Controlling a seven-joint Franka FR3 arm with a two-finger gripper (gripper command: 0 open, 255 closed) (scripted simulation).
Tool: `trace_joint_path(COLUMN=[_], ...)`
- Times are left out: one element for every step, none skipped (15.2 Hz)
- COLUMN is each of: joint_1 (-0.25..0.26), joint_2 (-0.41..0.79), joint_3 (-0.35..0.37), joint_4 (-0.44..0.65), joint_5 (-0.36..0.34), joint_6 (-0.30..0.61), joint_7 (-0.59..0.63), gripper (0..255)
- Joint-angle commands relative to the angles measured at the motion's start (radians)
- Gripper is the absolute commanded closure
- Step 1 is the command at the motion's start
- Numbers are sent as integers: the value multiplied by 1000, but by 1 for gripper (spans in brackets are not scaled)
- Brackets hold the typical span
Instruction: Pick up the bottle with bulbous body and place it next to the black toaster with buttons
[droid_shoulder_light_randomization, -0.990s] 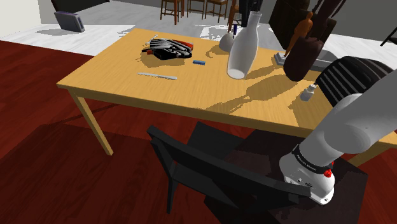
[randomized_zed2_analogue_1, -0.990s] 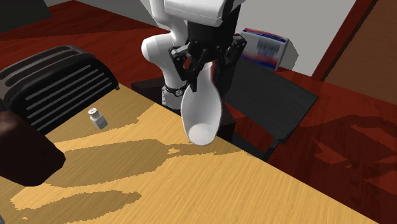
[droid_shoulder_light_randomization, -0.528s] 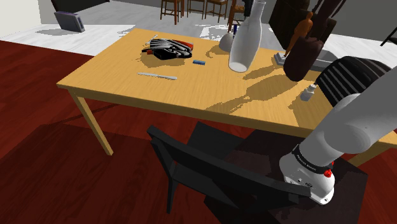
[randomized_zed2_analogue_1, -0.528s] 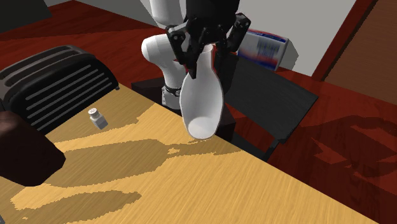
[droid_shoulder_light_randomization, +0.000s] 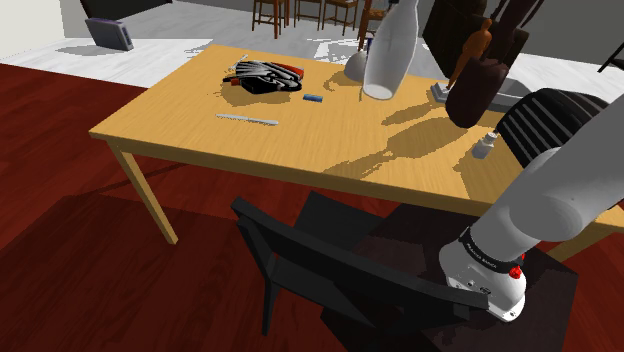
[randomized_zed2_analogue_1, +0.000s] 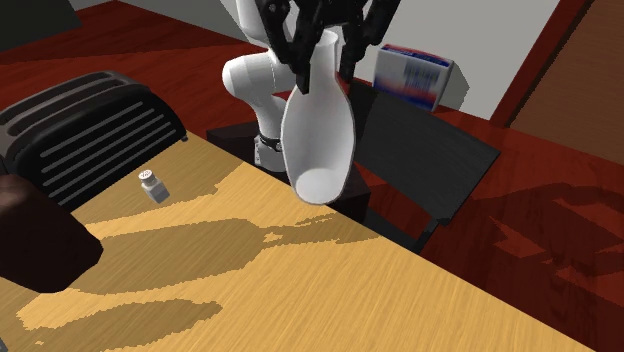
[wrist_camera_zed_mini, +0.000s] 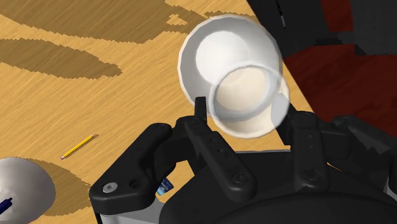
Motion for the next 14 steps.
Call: trace_joint_path(joint_1=[0, 0, 0, 0, 0, -1, -1, -1, -1, -1, -2, -2, -3, -3], joint_2=[19, 30, 41, 53, 65, 79, 93, 108, 125, 143, 163, 184, 209, 238], joint_3=[0, 0, 0, -1, -1, -1, -1, -1, -1, -2, -2, -2, -3, -3], joint_4=[57, 85, 113, 143, 175, 207, 242, 278, 316, 356, 400, 448, 501, 561], joint_5=[0, 0, 0, 0, 1, 1, 1, 1, 1, 1, 2, 2, 2, 3], joint_6=[-38, -55, -73, -91, -110, -129, -149, -169, -191, -214, -238, -263, -292, -323], joint_7=[-1, -1, -2, -2, -3, -3, -4, -5, -5, -6, -7, -7, -8, -9], gripper=[255, 255, 255, 255, 255, 255, 255, 255, 255, 255, 255, 255, 255, 255])
